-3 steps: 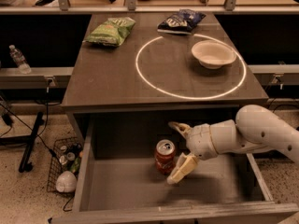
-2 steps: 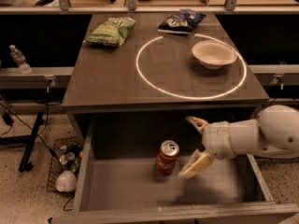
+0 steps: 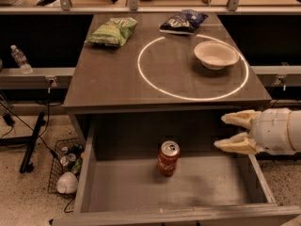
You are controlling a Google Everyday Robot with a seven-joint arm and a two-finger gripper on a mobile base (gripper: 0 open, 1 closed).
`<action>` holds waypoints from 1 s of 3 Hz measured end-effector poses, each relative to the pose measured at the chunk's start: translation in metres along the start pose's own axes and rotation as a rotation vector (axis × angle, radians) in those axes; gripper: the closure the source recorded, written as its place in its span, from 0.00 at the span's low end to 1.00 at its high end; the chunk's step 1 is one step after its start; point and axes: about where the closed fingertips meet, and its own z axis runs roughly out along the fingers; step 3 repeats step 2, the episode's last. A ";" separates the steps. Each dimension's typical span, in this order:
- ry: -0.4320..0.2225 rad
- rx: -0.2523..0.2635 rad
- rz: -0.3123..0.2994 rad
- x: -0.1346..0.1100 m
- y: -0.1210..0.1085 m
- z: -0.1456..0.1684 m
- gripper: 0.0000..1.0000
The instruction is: Place coke can into top drawer
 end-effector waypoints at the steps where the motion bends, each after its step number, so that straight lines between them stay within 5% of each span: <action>1: -0.020 0.066 -0.082 -0.039 -0.020 -0.046 0.70; 2: -0.024 0.076 -0.094 -0.044 -0.025 -0.050 0.93; 3: -0.024 0.076 -0.094 -0.044 -0.025 -0.050 0.93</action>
Offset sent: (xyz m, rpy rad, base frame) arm -0.0014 -0.0095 0.0487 -0.0235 -0.0787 0.0021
